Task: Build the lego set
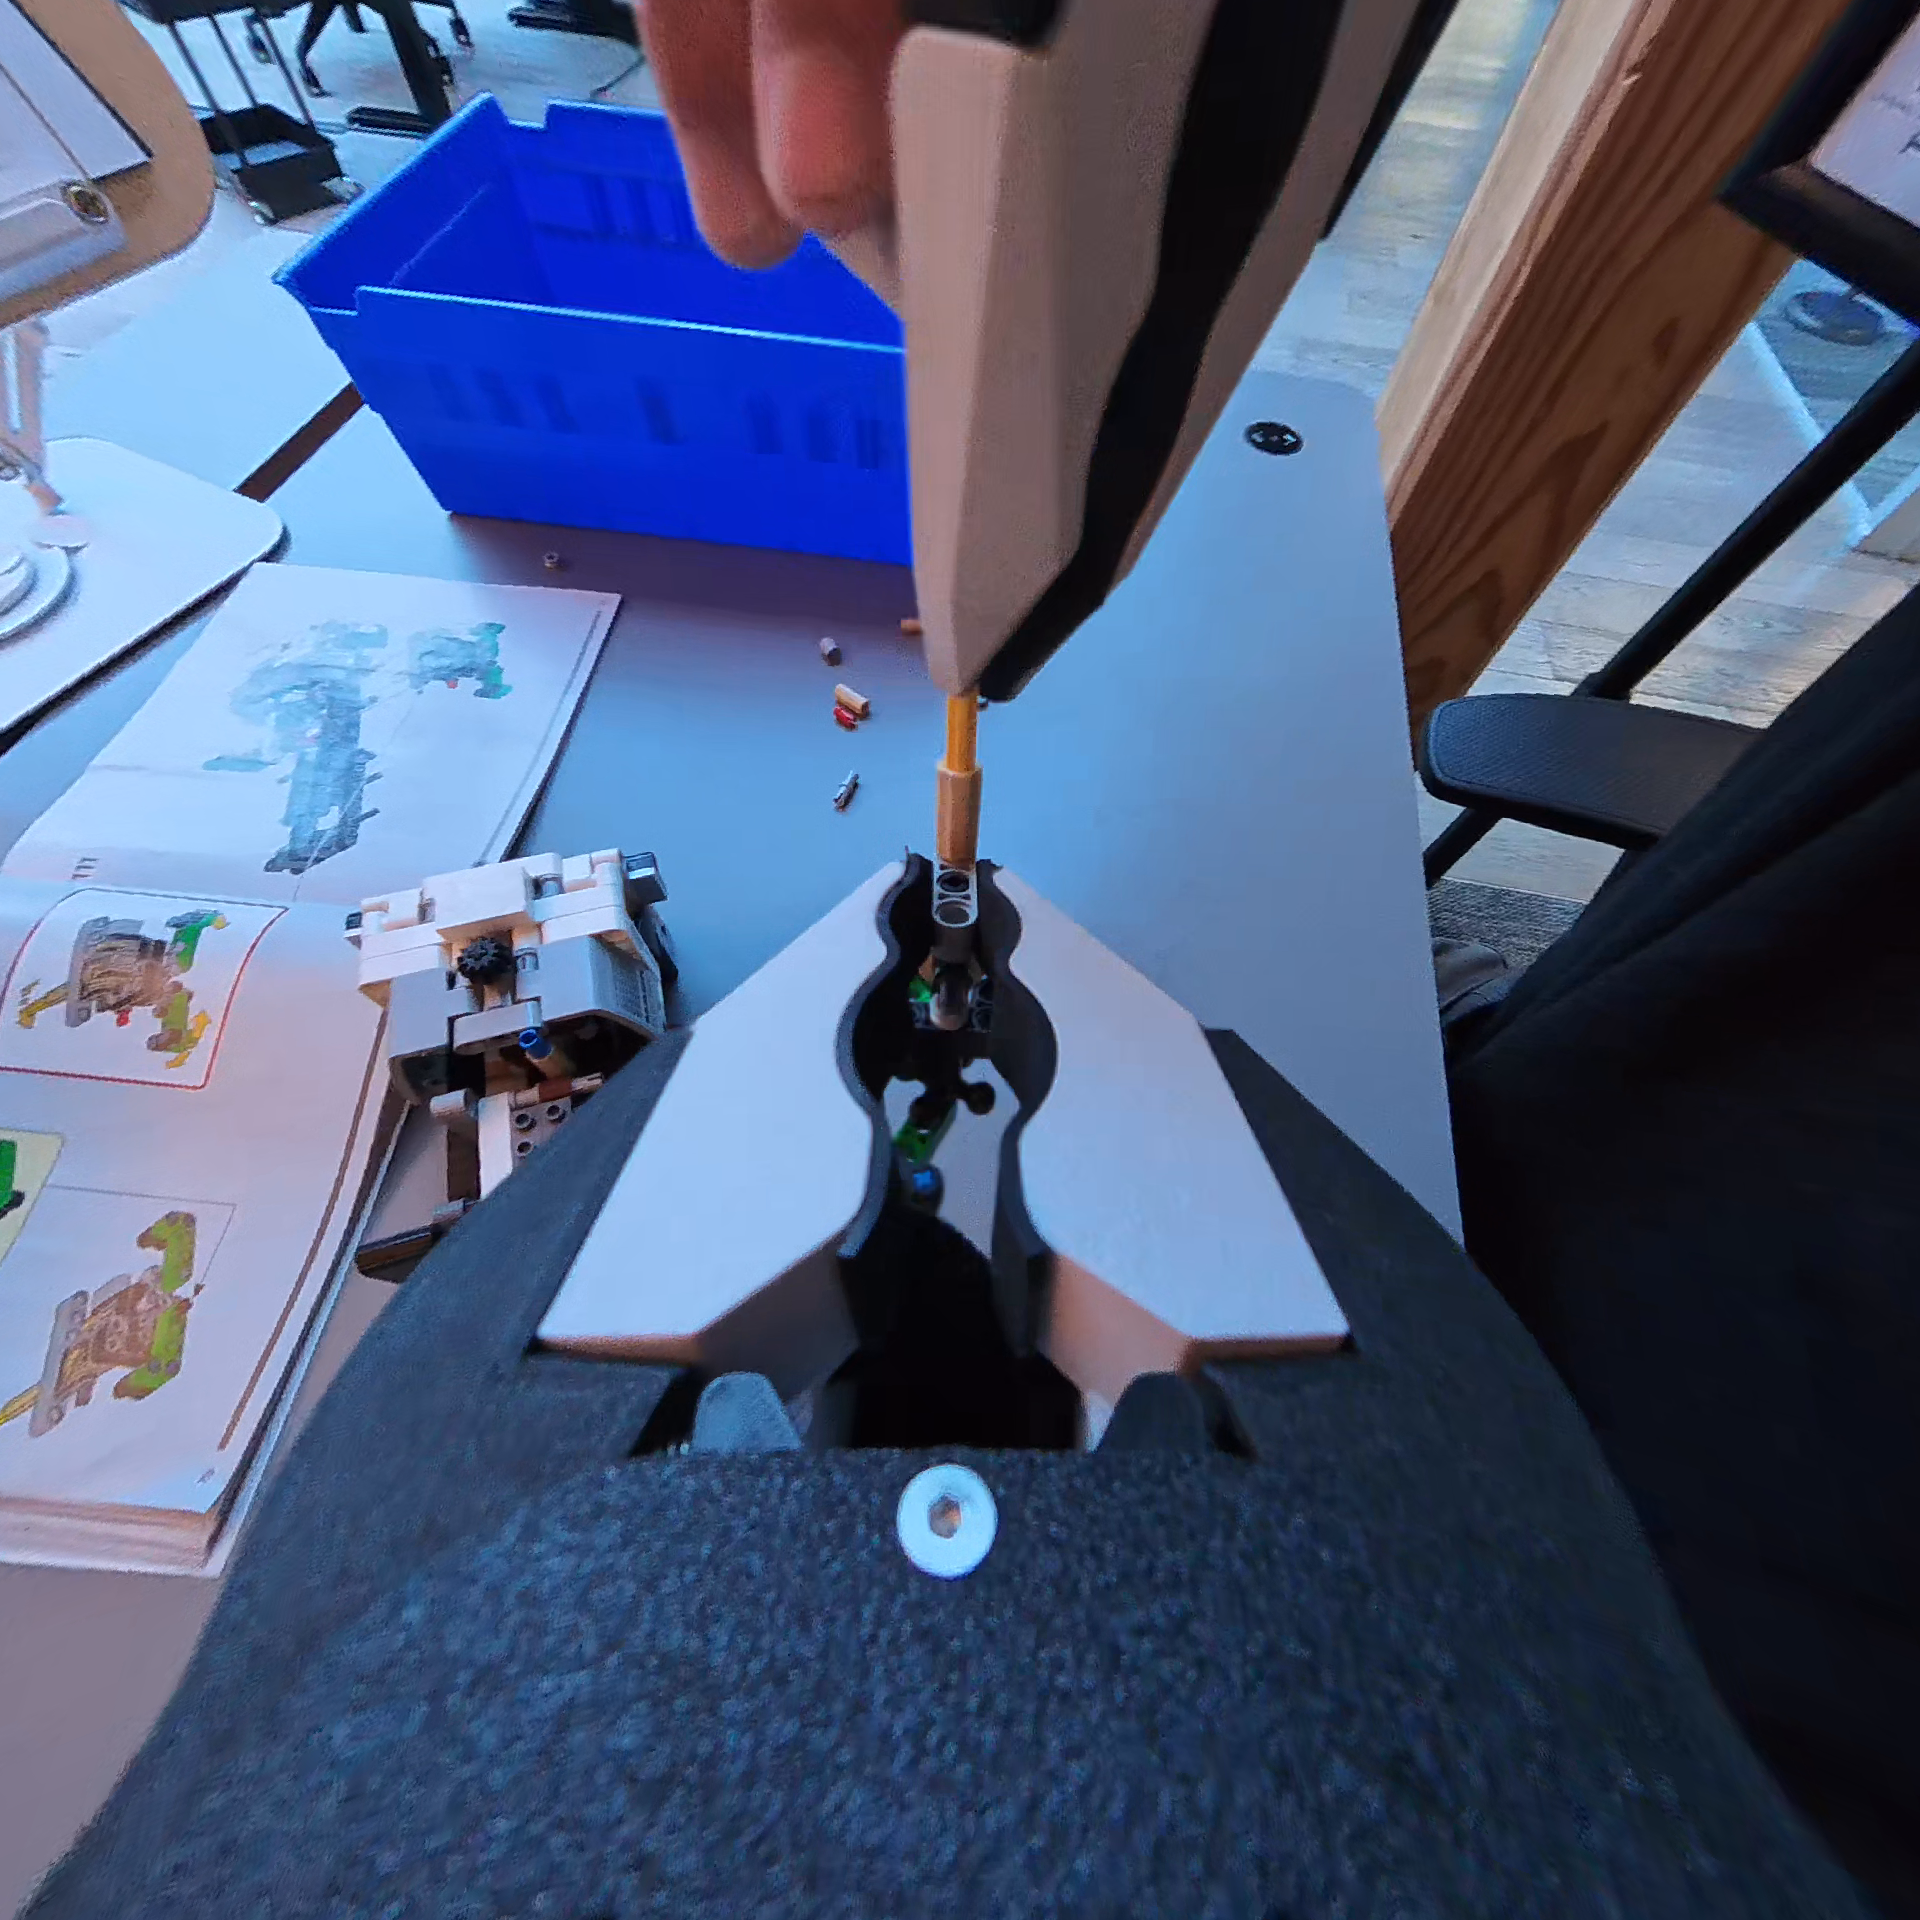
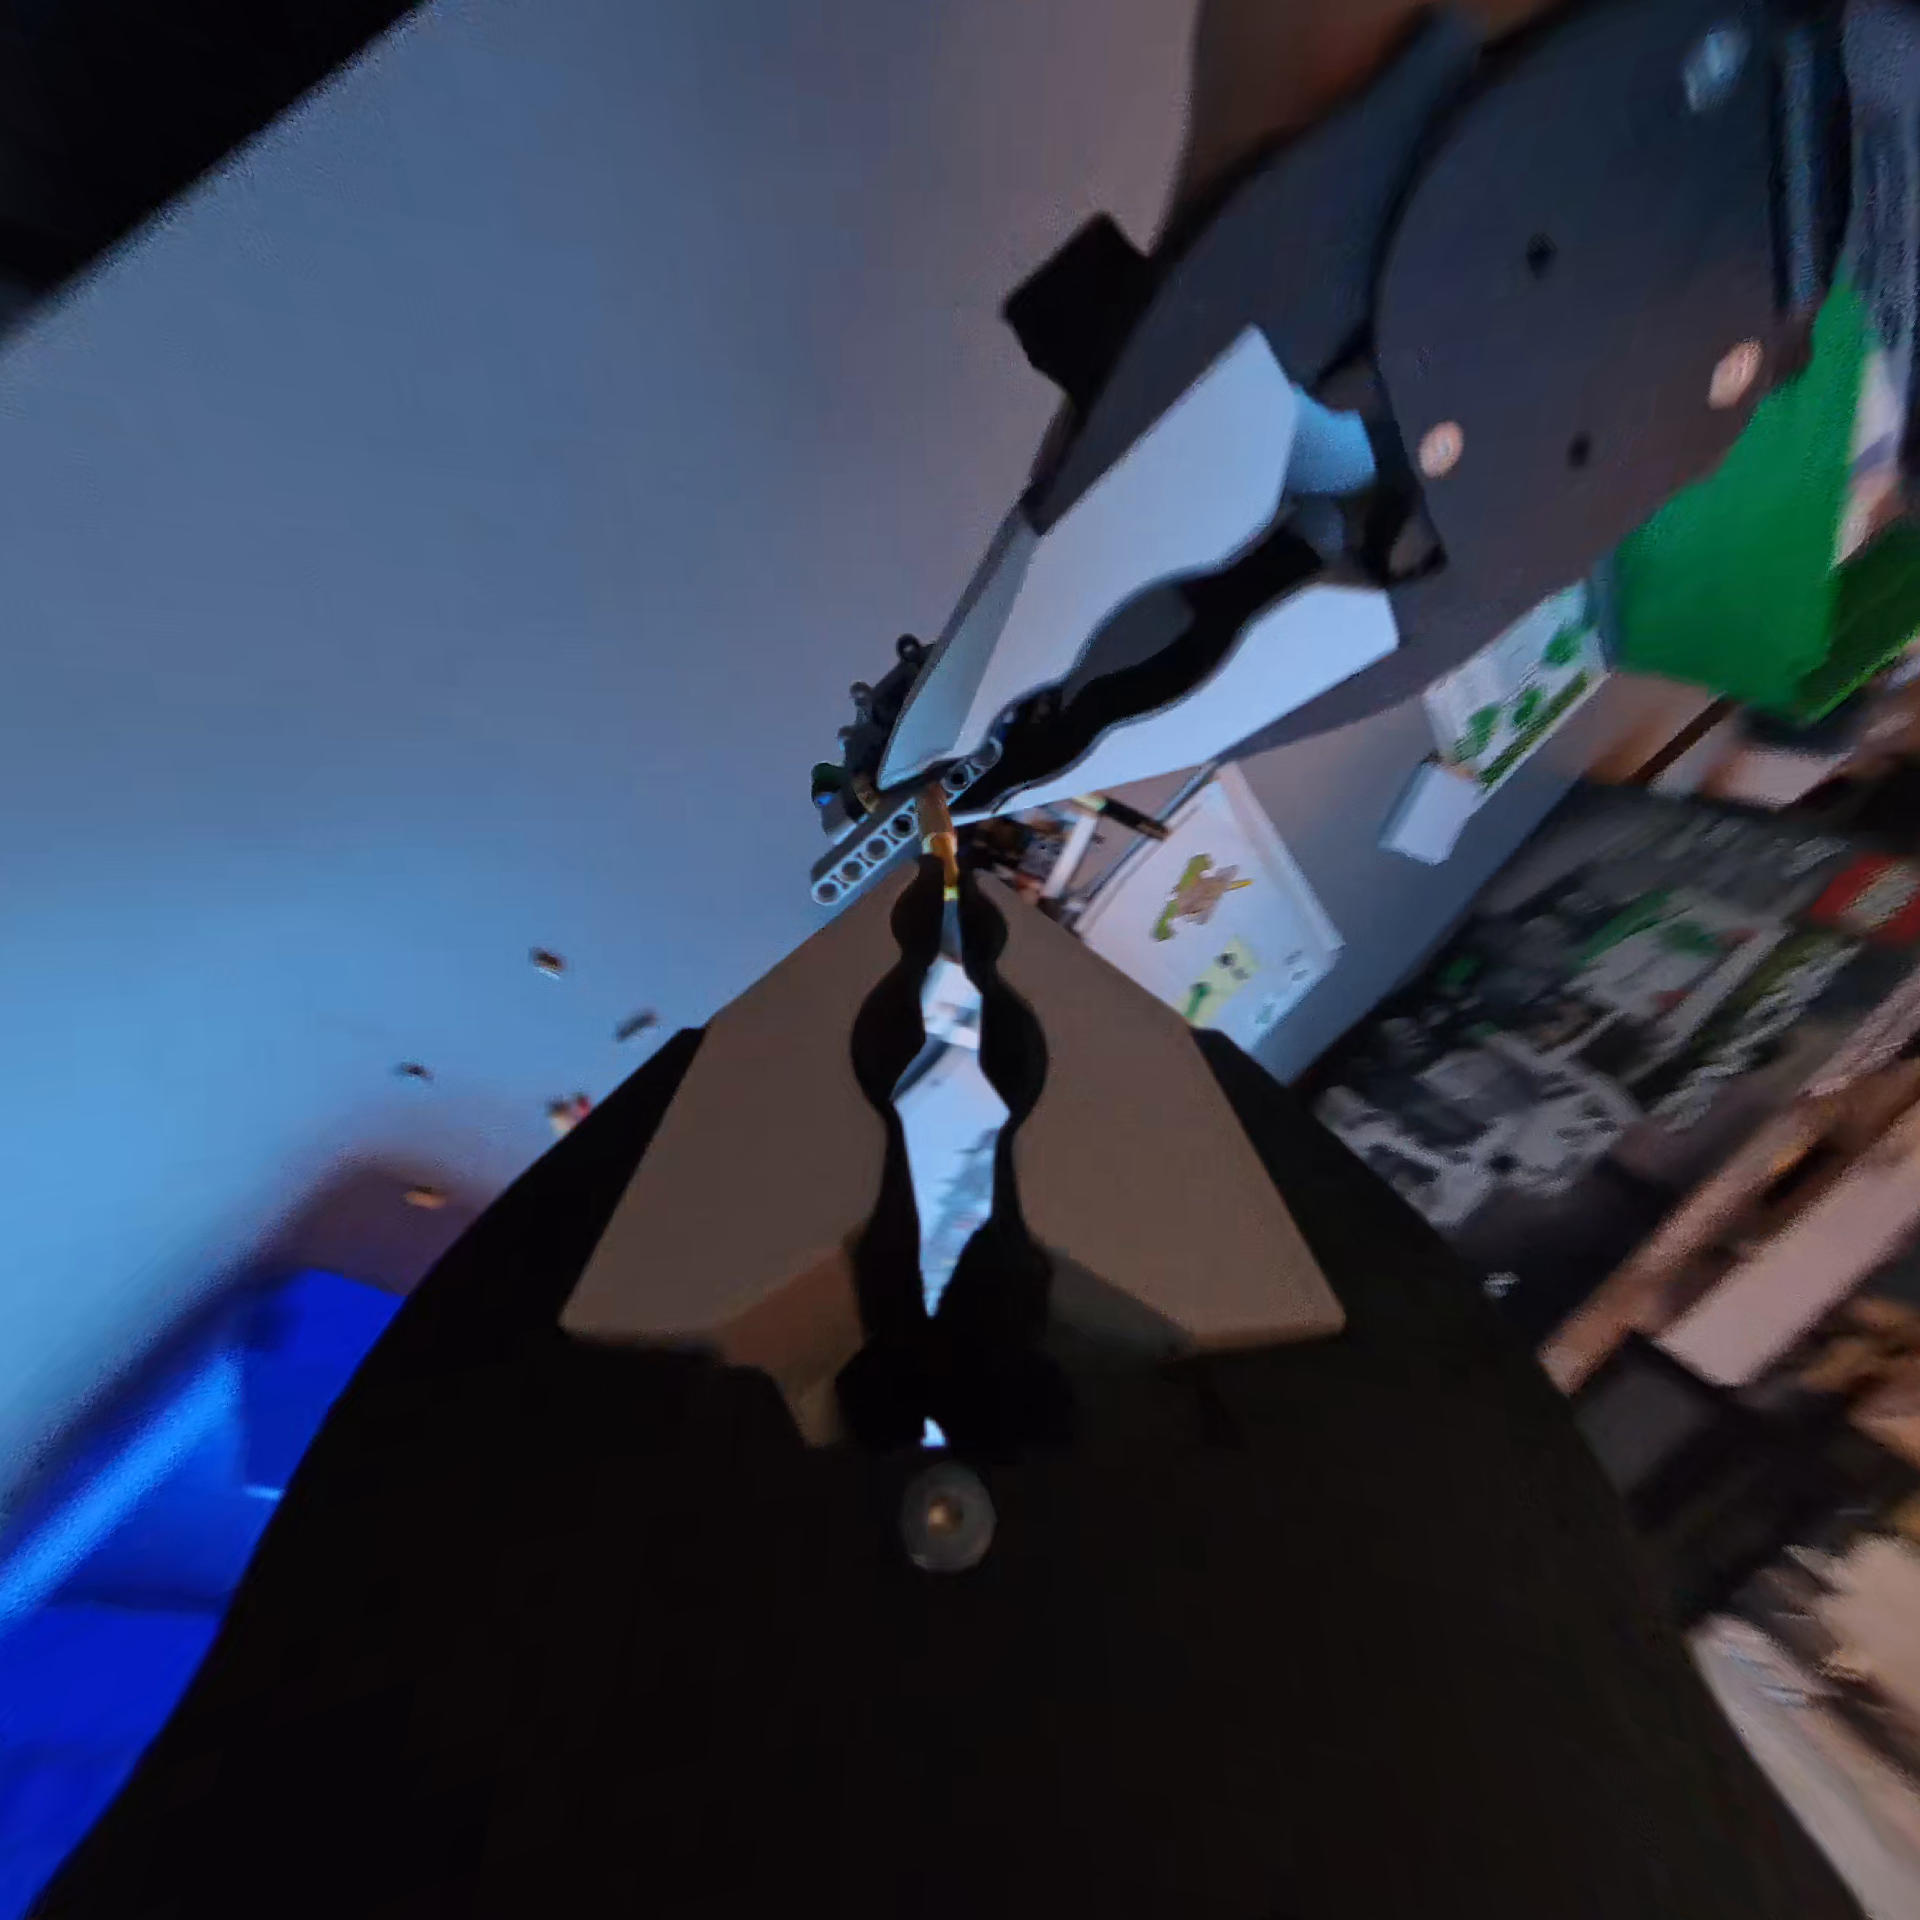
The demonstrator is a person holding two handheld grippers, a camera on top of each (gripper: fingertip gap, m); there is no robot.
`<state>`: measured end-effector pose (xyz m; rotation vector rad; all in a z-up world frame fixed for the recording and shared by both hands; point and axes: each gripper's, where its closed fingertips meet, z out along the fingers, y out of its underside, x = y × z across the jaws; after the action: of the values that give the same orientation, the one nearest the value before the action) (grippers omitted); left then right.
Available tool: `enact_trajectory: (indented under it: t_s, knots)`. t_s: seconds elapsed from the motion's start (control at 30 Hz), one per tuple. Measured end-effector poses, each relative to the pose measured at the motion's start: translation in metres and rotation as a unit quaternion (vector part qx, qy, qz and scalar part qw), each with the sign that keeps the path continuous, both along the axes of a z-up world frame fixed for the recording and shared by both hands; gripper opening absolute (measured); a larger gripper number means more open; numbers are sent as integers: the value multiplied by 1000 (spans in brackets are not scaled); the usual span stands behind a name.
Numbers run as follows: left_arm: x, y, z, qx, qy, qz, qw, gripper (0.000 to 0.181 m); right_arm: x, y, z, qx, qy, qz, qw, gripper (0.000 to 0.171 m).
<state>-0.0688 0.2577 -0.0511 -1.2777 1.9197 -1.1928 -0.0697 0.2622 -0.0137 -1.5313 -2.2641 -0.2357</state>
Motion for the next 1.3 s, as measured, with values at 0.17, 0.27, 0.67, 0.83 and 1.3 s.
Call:
enact_trajectory:
  t_s: [0.17, 0.27, 0.67, 0.83, 1.3]
  knots:
    - [-1, 2, 4, -37, -5, -19, 999, 5, 2, 5, 4, 27, -7, -18, 999, 2]
    - [-2, 6, 12, -79, -20, -14, 997, 5, 0, 10, 17, -25, 106, -115, 987, 8]
    - [-35, 33, 65, -379, -140, -29, 914, 4, -20, -5, -17, -293, 682, -236, 627, 58]
    - [-30, 33, 65, -389, -143, -32, 910, 4, -23, 9, -9, -268, 737, -225, 578, 33]
    - [0, 70, 37, -197, -177, 172, 949, 4, 12, 47, -34, 114, 640, -417, 635, 14]
